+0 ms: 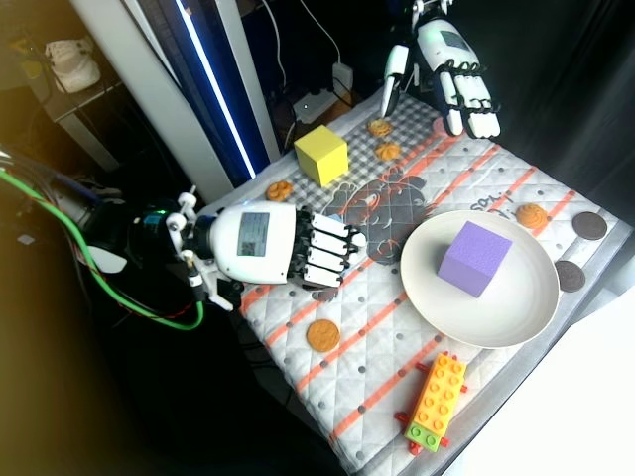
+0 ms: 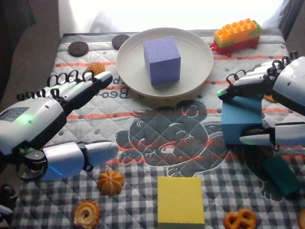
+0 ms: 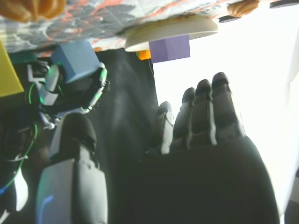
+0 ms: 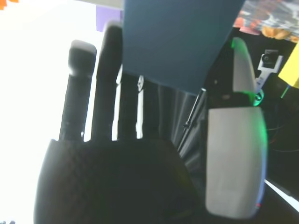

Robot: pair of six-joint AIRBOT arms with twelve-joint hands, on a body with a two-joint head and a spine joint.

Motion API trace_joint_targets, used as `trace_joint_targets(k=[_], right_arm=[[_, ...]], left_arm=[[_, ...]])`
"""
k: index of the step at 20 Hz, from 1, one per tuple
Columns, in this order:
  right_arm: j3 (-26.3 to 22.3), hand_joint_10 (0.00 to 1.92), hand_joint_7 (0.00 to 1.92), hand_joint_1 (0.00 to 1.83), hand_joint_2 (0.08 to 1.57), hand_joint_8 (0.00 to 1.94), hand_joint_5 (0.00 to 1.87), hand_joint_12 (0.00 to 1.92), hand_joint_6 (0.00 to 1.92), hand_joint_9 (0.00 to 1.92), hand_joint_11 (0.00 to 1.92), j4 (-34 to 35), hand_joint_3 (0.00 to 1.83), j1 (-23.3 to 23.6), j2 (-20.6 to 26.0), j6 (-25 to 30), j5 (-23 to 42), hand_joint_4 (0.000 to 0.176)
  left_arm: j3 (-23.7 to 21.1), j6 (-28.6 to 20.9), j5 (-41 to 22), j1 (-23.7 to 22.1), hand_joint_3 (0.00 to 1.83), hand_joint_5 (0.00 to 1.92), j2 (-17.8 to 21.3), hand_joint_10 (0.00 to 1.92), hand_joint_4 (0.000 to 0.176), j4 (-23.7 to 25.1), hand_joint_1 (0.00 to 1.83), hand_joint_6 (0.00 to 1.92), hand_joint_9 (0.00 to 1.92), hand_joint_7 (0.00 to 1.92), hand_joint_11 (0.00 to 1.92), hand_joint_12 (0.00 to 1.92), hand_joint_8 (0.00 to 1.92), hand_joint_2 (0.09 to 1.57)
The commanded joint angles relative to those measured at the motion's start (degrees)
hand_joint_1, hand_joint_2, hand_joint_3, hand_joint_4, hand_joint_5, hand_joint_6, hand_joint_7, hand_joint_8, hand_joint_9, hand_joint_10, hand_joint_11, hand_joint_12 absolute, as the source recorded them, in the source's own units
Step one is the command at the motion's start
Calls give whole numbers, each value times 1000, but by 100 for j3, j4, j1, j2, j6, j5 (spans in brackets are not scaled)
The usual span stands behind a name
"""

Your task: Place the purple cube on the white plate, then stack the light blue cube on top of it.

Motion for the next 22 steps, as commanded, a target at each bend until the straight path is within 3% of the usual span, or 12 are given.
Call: trace_joint_targets(k=[1, 4, 5, 7, 9, 12, 16, 18, 19, 20, 21, 22], right_arm=[[80, 1445, 804, 1170, 1218, 1421, 787, 1833, 1179, 667, 577, -21, 0, 175, 22, 161, 597, 0], [213, 1206, 987, 1210, 1152, 1088, 830, 1602, 1160, 873, 772, -156, 0, 333, 3, 510, 756, 0], [263, 1071, 996, 1214, 1149, 1054, 831, 1450, 1166, 869, 734, -169, 0, 420, -23, 510, 755, 0], [357, 866, 914, 1195, 1163, 1072, 858, 1418, 1214, 769, 520, -171, 0, 582, -89, 510, 752, 29], [481, 752, 935, 1200, 1152, 1029, 878, 1396, 1192, 794, 495, -179, 0, 791, -196, 510, 716, 28], [828, 1039, 1003, 1208, 1152, 992, 818, 1558, 1245, 897, 701, -176, 0, 1217, -498, 510, 494, 0], [1245, 995, 1019, 1209, 1156, 930, 791, 1496, 1314, 891, 722, -175, 0, 1809, -921, 510, 49, 0], [1454, 1022, 951, 1194, 1169, 1066, 802, 1601, 1260, 799, 622, -152, 0, 2060, -1123, 510, -106, 5], [1591, 1007, 894, 1180, 1182, 1127, 806, 1656, 1265, 723, 517, -139, 2, 2239, -1258, 509, -231, 26], [1697, 1048, 884, 1175, 1192, 1177, 782, 1698, 1266, 691, 483, -138, 0, 2385, -1365, 509, -345, 21], [1739, 1313, 901, 1208, 1196, 1294, 752, 1824, 1171, 780, 671, -138, 1, 2446, -1412, 509, -390, 0], [1783, 1414, 885, 1217, 1210, 1366, 718, 1876, 1169, 764, 673, -138, 2, 2496, -1457, 508, -432, 0]], left_arm=[[15, -61, -711, 35, 0, 0, -19, 0, 176, 91, 395, 0, 0, 0, 0, 0, 0, 1061], [18, -100, -737, 42, 7, 0, -19, 0, 176, 75, 381, 0, 0, 0, 0, 0, 0, 1079], [19, -103, -757, 46, 7, 0, -19, 0, 176, 70, 393, 0, 0, 0, 0, 0, 0, 1082], [20, -104, -757, 54, 5, 0, -19, 0, 176, 51, 374, 0, 0, 0, 0, 0, 0, 1082], [22, -104, -752, 68, 4, 0, -20, 0, 176, 26, 372, 0, 0, 0, 0, 0, 0, 1082], [35, -215, -763, 114, 2, 0, -33, 0, 176, 0, 410, 0, 0, 0, 0, 0, 0, 1082], [73, -475, -796, 181, 3, 0, -39, 0, 176, 0, 404, 0, 0, 0, 0, 0, 0, 1089], [92, -483, -780, 182, 0, 0, -53, 0, 176, 0, 417, 0, 0, 0, 0, 0, 0, 1084], [110, -486, -775, 181, 0, 0, -72, 0, 176, 3, 435, 0, 0, 0, 0, 0, 0, 1084], [131, -490, -760, 178, 0, 0, -98, 0, 176, 8, 438, 0, 0, 0, 0, 0, 0, 1079], [141, -493, -748, 177, 0, 0, -111, 0, 176, 8, 421, 0, 0, 0, 0, 0, 0, 1077], [151, -497, -736, 175, 0, 0, -119, 0, 176, 8, 427, 0, 0, 0, 0, 0, 0, 1080]])
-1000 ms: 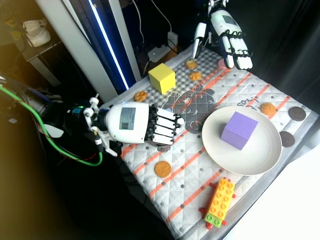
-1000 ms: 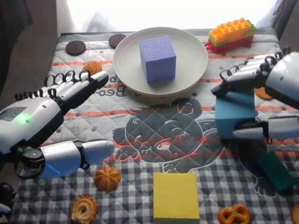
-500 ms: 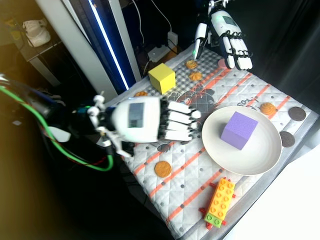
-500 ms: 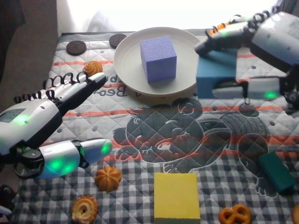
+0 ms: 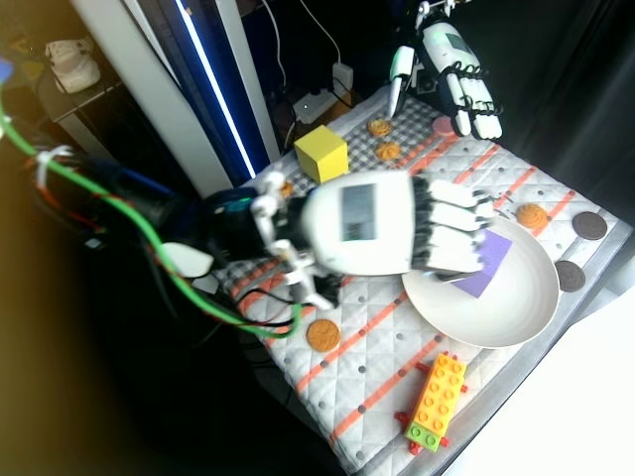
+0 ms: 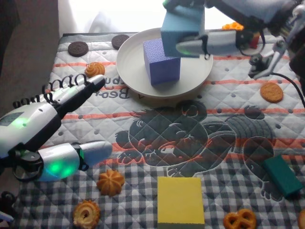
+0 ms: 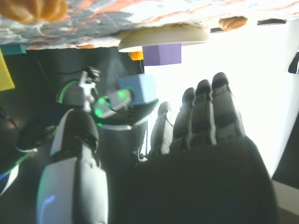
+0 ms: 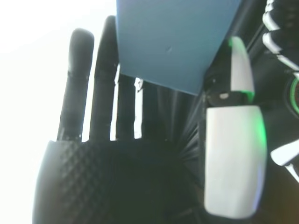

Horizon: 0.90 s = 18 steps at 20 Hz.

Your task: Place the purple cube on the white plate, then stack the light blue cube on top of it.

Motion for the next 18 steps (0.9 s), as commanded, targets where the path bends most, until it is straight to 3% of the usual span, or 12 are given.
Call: trace_joint_targets(k=[1, 3, 5, 6, 7, 8, 9, 10, 11, 13, 15, 18], right_arm=[[51, 1487, 888, 1220, 1203, 1374, 748, 1912, 1130, 774, 705, 118, 0, 91, 5, 17, 534, 0], [215, 1356, 910, 1220, 1204, 1314, 710, 1845, 1185, 706, 593, 113, 0, 274, -156, 15, 376, 0], [337, 1443, 883, 1216, 1214, 1377, 708, 1865, 1176, 775, 715, 116, 1, 348, -272, 14, 301, 0], [410, 1356, 862, 1198, 1236, 1375, 638, 1813, 1300, 691, 593, 116, 3, 396, -344, 14, 244, 0], [488, 1268, 832, 1295, 1195, 1286, 501, 1723, 820, 710, 581, 118, 0, 466, -432, 14, 155, 0], [571, 1454, 868, 1230, 1226, 1365, 610, 1839, 1173, 846, 807, 116, 0, 530, -516, 14, 54, 0], [616, 1444, 873, 1217, 1232, 1377, 633, 1835, 1260, 837, 825, 118, 0, 550, -568, 14, 11, 0], [687, 1413, 891, 1212, 1215, 1340, 698, 1825, 1216, 843, 831, 119, 0, 558, -644, 14, -20, 0], [720, 1562, 889, 1225, 1200, 1387, 762, 1915, 1107, 843, 854, 120, 0, 559, -690, 14, -45, 0], [727, 1603, 880, 1222, 1210, 1416, 734, 1920, 1122, 860, 883, 120, 1, 559, -708, 14, -52, 0], [789, 1497, 910, 1220, 1188, 1335, 785, 1867, 1107, 841, 790, 122, 0, 559, -807, 14, -52, 0], [794, 1552, 933, 1232, 1166, 1306, 846, 1887, 1021, 874, 872, 124, 0, 555, -833, 14, -52, 0]], left_arm=[[33, -52, -632, -39, 0, 0, -14, 0, 176, 139, 463, 0, 0, 0, 0, 0, 0, 1072], [88, -83, -585, -48, 0, 0, -70, 0, 176, 142, 454, 0, 0, 0, 0, 0, 0, 1076], [134, -102, -535, -77, 2, 0, -114, 0, 176, 156, 438, 0, 0, 0, 0, 0, 0, 1084], [149, -115, -518, -82, 5, 0, -129, 0, 176, 161, 440, 0, 0, 0, 0, 0, 0, 1090], [162, -128, -502, -82, 1, 0, -141, 0, 176, 166, 450, 0, 0, 0, 0, 0, 0, 1084], [175, -141, -487, -82, 0, 0, -153, 0, 176, 173, 433, 0, 0, 0, 0, 0, 0, 1081], [189, -145, -473, -87, 0, 0, -168, 0, 176, 181, 432, 0, 0, 0, 0, 0, 0, 1076], [216, -146, -442, -110, 0, 0, -195, 0, 176, 193, 446, 0, 0, 0, 0, 0, 0, 1069], [247, -162, -410, -142, 0, 0, -235, 0, 176, 224, 452, 0, 0, 0, 0, 0, 0, 1065], [256, -201, -387, -159, 0, 0, -240, 0, 176, 253, 450, 0, 0, 0, 0, 0, 0, 1069], [295, -409, -374, -156, 4, 0, -240, 0, 176, 307, 462, 0, 0, 0, 0, 0, 0, 1082], [354, -675, -364, -155, 0, 0, -241, 0, 176, 369, 473, 0, 0, 0, 0, 0, 0, 1077]])
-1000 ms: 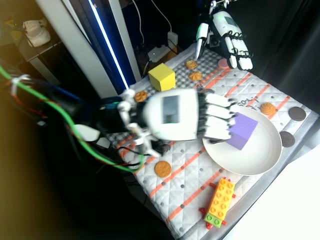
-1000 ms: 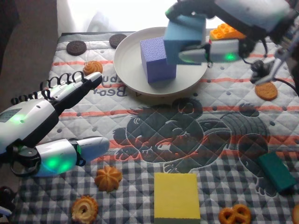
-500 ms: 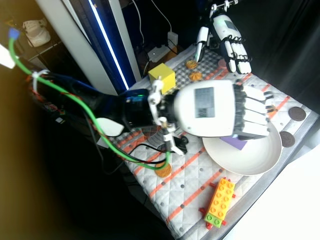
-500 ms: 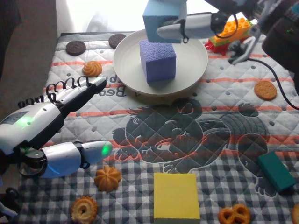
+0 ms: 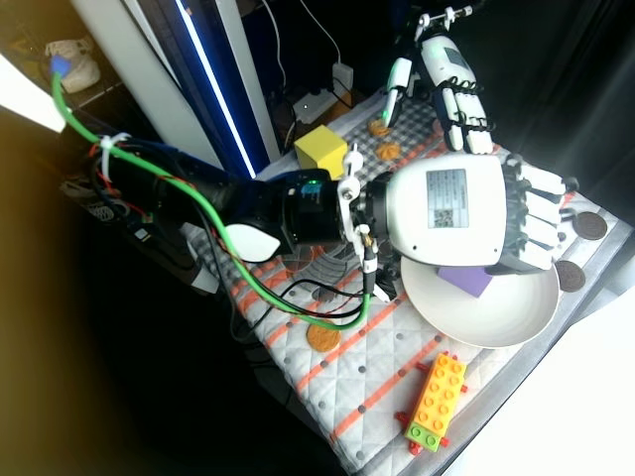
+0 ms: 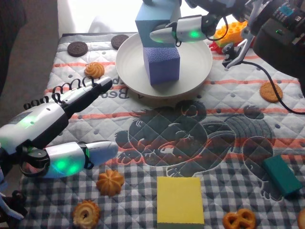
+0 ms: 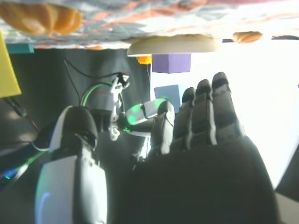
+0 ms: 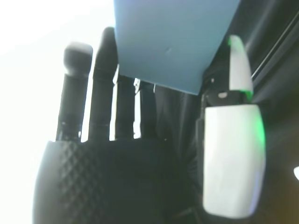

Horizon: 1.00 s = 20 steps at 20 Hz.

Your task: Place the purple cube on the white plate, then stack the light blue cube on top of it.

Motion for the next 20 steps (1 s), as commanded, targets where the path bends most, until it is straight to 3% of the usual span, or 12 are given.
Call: trace_joint_targets(k=[1, 3, 5, 7, 9, 10, 14, 15, 16, 17, 18, 20], right_arm=[[15, 1413, 951, 1218, 1161, 1216, 841, 1764, 1074, 855, 818, 120, 0, 44, 6, 19, 672, 0], [16, 1588, 923, 1243, 1165, 1355, 862, 1861, 966, 922, 909, 163, 1, -27, -4, 19, 673, 0], [17, 1283, 972, 1213, 1154, 1136, 842, 1657, 1129, 890, 825, 262, 0, -113, -10, 19, 675, 0], [25, 1332, 976, 1214, 1147, 1135, 865, 1715, 1084, 911, 869, 288, 0, -153, -29, 19, 674, 0], [3, 1627, 963, 1237, 1153, 1253, 858, 1902, 1009, 982, 1003, 296, 2, -212, -32, 19, 675, 0], [-19, 1625, 944, 1232, 1158, 1283, 860, 1917, 1000, 904, 921, 297, 2, -253, -25, 19, 676, 0], [-81, 1238, 945, 1231, 1186, 1265, 743, 1709, 1116, 847, 759, 297, 0, -379, 74, 19, 676, 0], [-91, 968, 804, 1075, 1110, 809, 655, 1543, 493, 723, 550, 319, 0, -405, 95, 19, 678, 0], [-96, 700, 776, 1044, 1083, 517, 653, 1325, 185, 712, 492, 331, 0, -425, 103, 19, 679, 0], [-114, 375, 698, 971, 1068, 218, 561, 1178, 49, 620, 256, 331, 0, -455, 122, 19, 680, 29], [-151, 181, 671, 932, 1061, 78, 489, 1078, 9, 598, 169, 330, 0, -492, 156, 19, 681, 43], [-226, 43, 559, 889, 1014, 3, 318, 970, 0, 522, 63, 330, 0, -573, 229, 19, 689, 54]], left_arm=[[11, -65, -607, -54, 5, 0, 4, 0, 176, 150, 459, 0, 0, 0, 0, 0, 0, 1087], [7, -65, -623, -54, 0, 0, 4, 0, 176, 150, 459, 0, 0, 0, 0, 0, 0, 1078], [5, -65, -632, -55, 1, 0, 4, 0, 176, 150, 462, 0, 0, 0, 0, 0, 0, 1083], [5, -65, -644, -56, 0, 0, 5, 0, 176, 149, 474, 0, 0, 0, 0, 0, 0, 1076], [4, -69, -665, -56, 0, 0, 5, 0, 176, 147, 491, 0, 0, 0, 0, 0, 0, 1068], [4, -78, -669, -56, 0, 0, 4, 0, 176, 146, 494, 0, 0, 0, 0, 0, 0, 1067], [2, -128, -671, -52, 0, 0, 5, 0, 176, 134, 500, 0, 0, 0, 0, 0, 0, 1063], [1, -142, -677, -52, 0, 0, 7, 0, 176, 129, 499, 0, 0, 0, 0, 0, 0, 1063], [1, -155, -682, -49, 0, 0, 8, 0, 176, 125, 489, 0, 0, 0, 0, 0, 0, 1067], [1, -180, -691, -45, 1, 0, 8, 0, 176, 120, 466, 0, 0, 0, 0, 0, 0, 1072], [1, -206, -695, -42, 1, 0, 8, 0, 176, 118, 462, 0, 0, 0, 0, 0, 0, 1073], [1, -258, -698, -36, 3, 0, 9, 0, 176, 116, 469, 0, 0, 0, 0, 0, 0, 1077]])
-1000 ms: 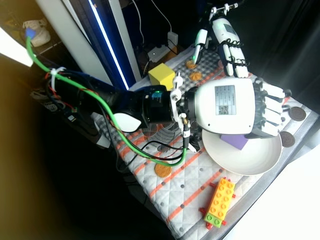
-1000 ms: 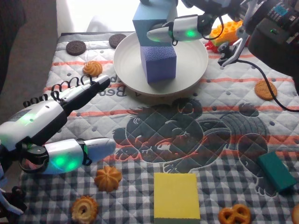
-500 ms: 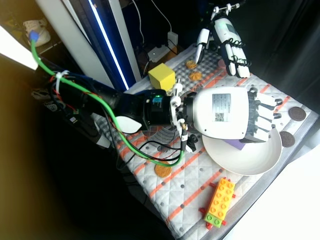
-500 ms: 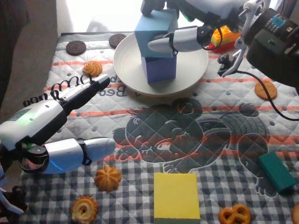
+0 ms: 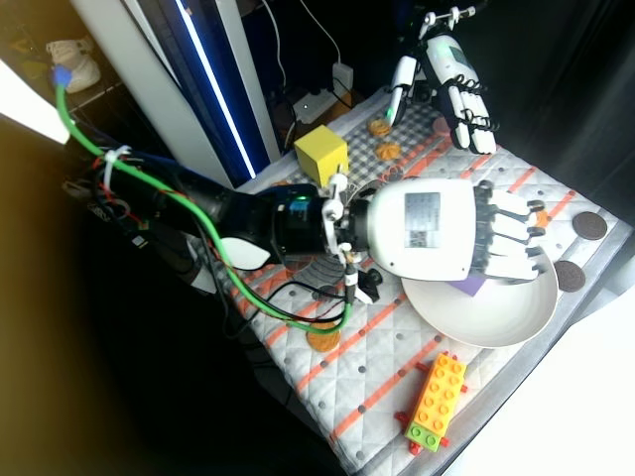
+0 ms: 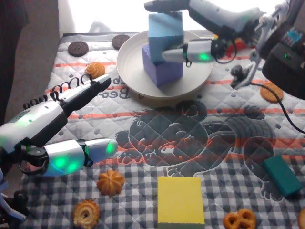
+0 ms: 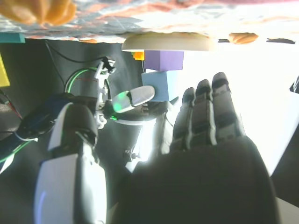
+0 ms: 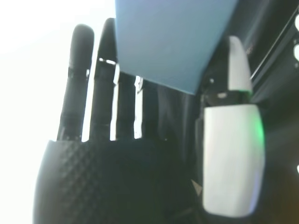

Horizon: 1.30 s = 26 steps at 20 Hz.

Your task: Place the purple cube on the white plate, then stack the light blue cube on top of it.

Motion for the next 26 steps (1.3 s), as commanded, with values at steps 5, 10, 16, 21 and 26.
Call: trace_joint_targets(k=[5, 10, 16, 21, 26], right_arm=[[-87, 2, 455, 877, 995, 0, 182, 866, 1, 436, 0, 71, 0, -60, 101, 6, 597, 78], [-117, 0, 260, 791, 968, 0, 28, 651, 0, 258, 0, 71, 0, -61, 133, 7, 662, 129], [-135, 0, 0, 706, 820, 0, 0, 12, 0, 0, 0, 67, 0, -42, 144, 7, 717, 176], [-104, 0, 0, 608, 749, 0, 0, 25, 0, 0, 54, 5, 0, 100, 171, -24, 716, 176], [-150, 0, 0, 589, 757, 0, 0, 0, 0, 0, 0, -4, 0, 136, 278, -169, 717, 176]], left_arm=[[0, -196, -704, 10, 0, 11, 44, 0, 176, 119, 495, 3, 0, 0, 0, 0, 0, 1073], [0, -199, -710, 13, 0, 8, 37, 0, 176, 107, 510, 0, 0, 0, 0, 0, 0, 1071], [2, -199, -721, 15, 0, 6, 31, 0, 176, 100, 536, 0, 0, 0, 0, 0, 0, 1067], [3, -199, -735, 16, 2, 9, 31, 0, 176, 94, 535, 1, 0, 0, 0, 0, 0, 1073], [-1, -211, -762, 25, 8, 1, 36, 0, 176, 85, 429, 0, 0, 0, 0, 0, 0, 1096]])
